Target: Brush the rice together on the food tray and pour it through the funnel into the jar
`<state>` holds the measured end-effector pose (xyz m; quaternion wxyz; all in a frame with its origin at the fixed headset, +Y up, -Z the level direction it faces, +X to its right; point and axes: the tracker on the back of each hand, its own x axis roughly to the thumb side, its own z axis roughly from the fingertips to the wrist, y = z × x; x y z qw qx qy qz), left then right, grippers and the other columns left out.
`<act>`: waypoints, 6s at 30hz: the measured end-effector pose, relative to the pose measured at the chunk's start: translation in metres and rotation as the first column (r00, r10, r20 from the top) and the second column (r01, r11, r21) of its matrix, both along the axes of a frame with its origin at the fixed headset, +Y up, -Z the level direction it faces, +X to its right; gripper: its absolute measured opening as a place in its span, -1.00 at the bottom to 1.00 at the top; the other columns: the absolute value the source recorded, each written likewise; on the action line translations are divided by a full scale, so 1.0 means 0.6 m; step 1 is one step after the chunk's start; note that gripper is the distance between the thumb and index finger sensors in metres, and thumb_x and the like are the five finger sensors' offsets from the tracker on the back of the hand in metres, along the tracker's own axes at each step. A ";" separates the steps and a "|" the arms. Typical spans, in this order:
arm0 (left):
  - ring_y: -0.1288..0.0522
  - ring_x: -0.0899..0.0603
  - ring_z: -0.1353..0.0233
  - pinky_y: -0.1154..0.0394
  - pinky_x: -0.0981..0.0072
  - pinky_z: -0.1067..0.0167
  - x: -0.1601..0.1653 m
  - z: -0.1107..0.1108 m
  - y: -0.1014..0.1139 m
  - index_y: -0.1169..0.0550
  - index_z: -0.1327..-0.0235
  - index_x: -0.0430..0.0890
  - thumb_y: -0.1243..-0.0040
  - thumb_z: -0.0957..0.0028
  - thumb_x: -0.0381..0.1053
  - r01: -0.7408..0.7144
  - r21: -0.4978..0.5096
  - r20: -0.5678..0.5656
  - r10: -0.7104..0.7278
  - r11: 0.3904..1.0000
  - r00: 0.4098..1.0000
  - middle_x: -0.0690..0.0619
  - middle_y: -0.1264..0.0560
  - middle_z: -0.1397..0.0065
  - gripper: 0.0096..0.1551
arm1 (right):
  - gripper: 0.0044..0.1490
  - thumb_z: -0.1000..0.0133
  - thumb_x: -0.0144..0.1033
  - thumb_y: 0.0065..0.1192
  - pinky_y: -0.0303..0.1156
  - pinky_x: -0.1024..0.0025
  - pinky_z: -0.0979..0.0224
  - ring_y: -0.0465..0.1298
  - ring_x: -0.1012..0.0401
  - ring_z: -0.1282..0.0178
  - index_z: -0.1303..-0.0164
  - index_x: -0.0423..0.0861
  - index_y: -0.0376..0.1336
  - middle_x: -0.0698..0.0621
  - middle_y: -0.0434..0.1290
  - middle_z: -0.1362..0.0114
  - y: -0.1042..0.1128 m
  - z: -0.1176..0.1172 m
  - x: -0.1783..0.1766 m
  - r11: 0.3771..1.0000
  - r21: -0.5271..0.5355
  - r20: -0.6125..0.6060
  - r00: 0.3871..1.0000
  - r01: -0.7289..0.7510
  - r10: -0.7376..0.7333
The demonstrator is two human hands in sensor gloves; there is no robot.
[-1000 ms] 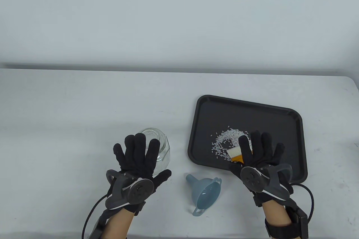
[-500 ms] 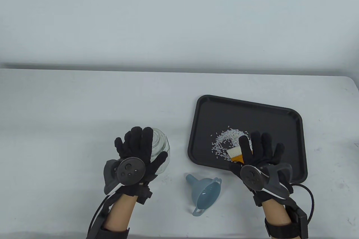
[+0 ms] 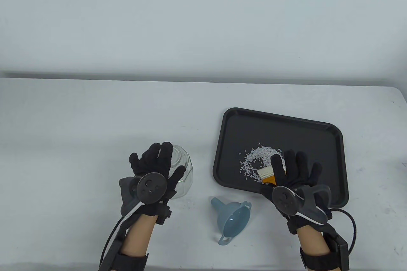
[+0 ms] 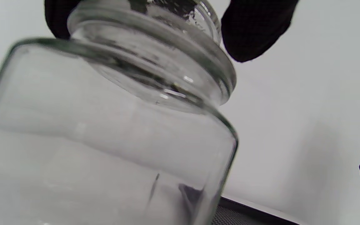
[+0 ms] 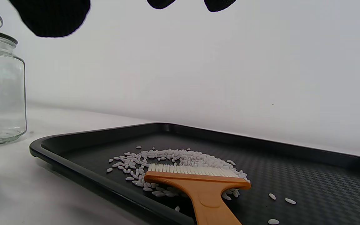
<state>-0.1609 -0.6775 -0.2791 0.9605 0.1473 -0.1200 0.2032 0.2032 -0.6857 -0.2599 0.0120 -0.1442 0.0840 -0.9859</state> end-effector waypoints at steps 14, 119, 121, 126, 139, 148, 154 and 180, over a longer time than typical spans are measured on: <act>-0.21 -0.77 -0.40 0.19 -0.78 -0.25 0.003 -0.013 -0.008 -0.03 -0.61 -0.28 -0.13 -0.16 0.15 -0.070 0.003 -0.001 0.070 0.998 0.998 -0.59 -0.16 -0.52 -0.04 | 0.16 -0.10 0.26 -0.07 -0.34 -0.65 -0.23 -0.20 -0.55 -0.57 -0.62 -0.25 -0.29 -0.46 -0.24 -0.66 -0.003 -0.003 0.000 1.000 -0.014 0.000 1.000 0.010 -0.010; -0.07 -0.85 -0.41 0.24 -0.79 -0.21 -0.122 0.043 -0.014 -0.07 -0.59 -0.44 -0.05 -0.17 0.13 -0.058 0.089 -0.180 0.074 0.994 0.981 -0.67 -0.04 -0.54 -0.03 | 0.15 -0.07 0.31 -0.08 -0.21 -0.63 -0.28 -0.03 -0.50 -0.60 -0.61 -0.26 -0.16 -0.38 -0.03 -0.67 -0.026 -0.004 -0.020 0.964 -0.196 -0.232 0.947 0.180 -0.224; -0.07 -0.85 -0.41 0.24 -0.79 -0.21 -0.118 0.045 -0.012 -0.07 -0.59 -0.44 -0.05 -0.17 0.13 -0.058 0.094 -0.171 0.073 0.994 0.982 -0.67 -0.04 -0.54 -0.03 | 0.14 -0.07 0.31 -0.06 -0.19 -0.63 -0.30 -0.01 -0.49 -0.60 -0.61 -0.26 -0.15 -0.37 -0.01 -0.67 -0.033 -0.004 -0.027 0.961 -0.228 -0.252 0.944 0.156 -0.213; -0.07 -0.85 -0.41 0.24 -0.79 -0.21 -0.116 0.046 -0.011 -0.08 -0.59 -0.44 -0.06 -0.17 0.14 -0.063 0.098 -0.159 0.078 0.993 0.984 -0.66 -0.04 -0.54 -0.03 | 0.11 -0.04 0.27 0.04 -0.05 -0.56 -0.34 0.15 -0.42 -0.58 -0.57 -0.27 -0.06 -0.29 0.12 -0.63 -0.046 -0.003 -0.048 0.957 -0.265 -0.311 0.929 0.119 -0.202; -0.09 -0.84 -0.41 0.23 -0.79 -0.21 -0.105 0.051 -0.008 -0.09 -0.59 -0.44 -0.06 -0.17 0.14 -0.067 0.131 -0.120 0.083 0.989 0.989 -0.66 -0.05 -0.54 -0.03 | -0.40 -0.04 0.02 0.18 0.32 -0.20 -0.30 0.70 0.04 0.04 -0.05 -0.19 0.39 0.02 0.63 -0.03 -0.067 -0.003 -0.085 0.946 -0.288 -0.382 0.888 0.148 -0.255; -0.20 -0.78 -0.40 0.19 -0.78 -0.23 -0.052 0.077 0.018 -0.17 -0.59 -0.39 -0.07 -0.16 0.15 -0.044 0.299 0.042 0.033 0.953 0.999 -0.60 -0.16 -0.53 -0.08 | -0.40 -0.06 0.03 0.16 0.38 -0.15 -0.20 0.72 0.08 0.21 0.04 -0.23 0.42 0.04 0.65 0.10 -0.045 -0.013 -0.034 0.763 -0.219 -0.141 0.754 0.608 -0.641; -0.34 -0.70 -0.34 0.09 -0.74 -0.27 0.010 0.105 0.027 -0.29 -0.54 -0.35 -0.06 -0.16 0.17 -0.019 0.399 0.183 -0.060 0.917 0.981 -0.51 -0.32 -0.48 -0.15 | -0.40 -0.07 0.02 0.15 0.39 -0.15 -0.19 0.72 0.08 0.22 0.05 -0.25 0.42 0.03 0.65 0.11 -0.053 -0.020 -0.014 0.610 -0.235 -0.055 0.616 0.757 -0.786; -0.71 -0.28 0.32 -0.45 -0.35 -0.13 0.093 0.090 -0.026 -0.64 0.05 -0.39 -0.11 -0.13 0.00 -0.279 -0.130 0.423 0.308 0.951 0.852 -0.19 -0.71 0.22 -0.51 | -0.31 -0.07 0.09 0.14 0.36 -0.18 -0.21 0.71 0.01 0.11 -0.06 -0.26 0.39 -0.01 0.63 0.00 -0.054 -0.015 -0.028 0.602 -0.301 -0.104 0.602 0.740 -0.792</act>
